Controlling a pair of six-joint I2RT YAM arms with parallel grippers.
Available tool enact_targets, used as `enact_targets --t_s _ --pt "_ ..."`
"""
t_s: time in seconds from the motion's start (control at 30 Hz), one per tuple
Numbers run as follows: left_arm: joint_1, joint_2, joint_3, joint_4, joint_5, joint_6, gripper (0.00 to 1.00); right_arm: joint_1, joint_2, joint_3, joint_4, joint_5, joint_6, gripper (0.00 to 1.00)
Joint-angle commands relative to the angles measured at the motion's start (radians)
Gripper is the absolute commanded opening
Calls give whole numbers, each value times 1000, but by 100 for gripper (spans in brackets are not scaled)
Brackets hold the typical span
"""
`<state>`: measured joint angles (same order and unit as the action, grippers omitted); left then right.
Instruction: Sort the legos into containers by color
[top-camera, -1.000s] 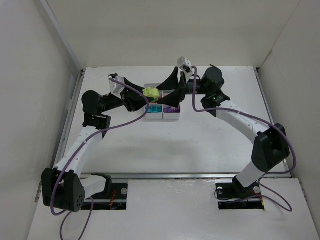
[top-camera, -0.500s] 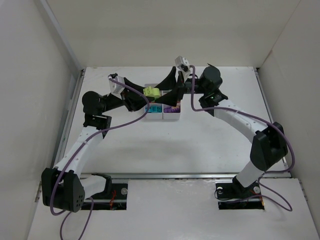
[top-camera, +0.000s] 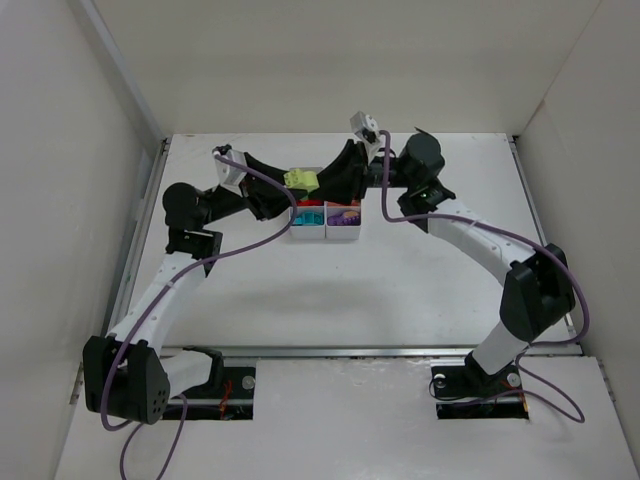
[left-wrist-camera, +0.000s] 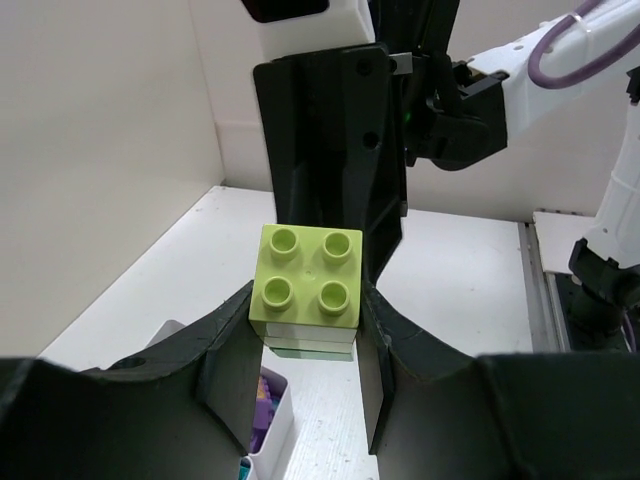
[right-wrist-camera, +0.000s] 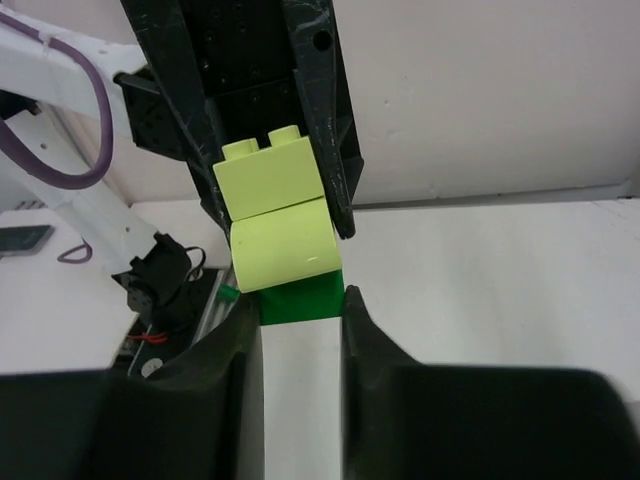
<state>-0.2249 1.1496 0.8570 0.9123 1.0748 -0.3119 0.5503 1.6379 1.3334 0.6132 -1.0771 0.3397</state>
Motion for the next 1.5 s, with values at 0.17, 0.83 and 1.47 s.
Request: enact_targets --t_s 0.17,0.83,1.47 --pt "28 -16 48 73 4 27 0 -41 11 -54 -145 212 -83 0" --pt "91 -77 -52 -251 -138 267 0 -35 266 390 -915 1198 -65 0" --pt "91 -105 -101 -265 -159 309 0 -26 346 455 -923 1068 -73 68"
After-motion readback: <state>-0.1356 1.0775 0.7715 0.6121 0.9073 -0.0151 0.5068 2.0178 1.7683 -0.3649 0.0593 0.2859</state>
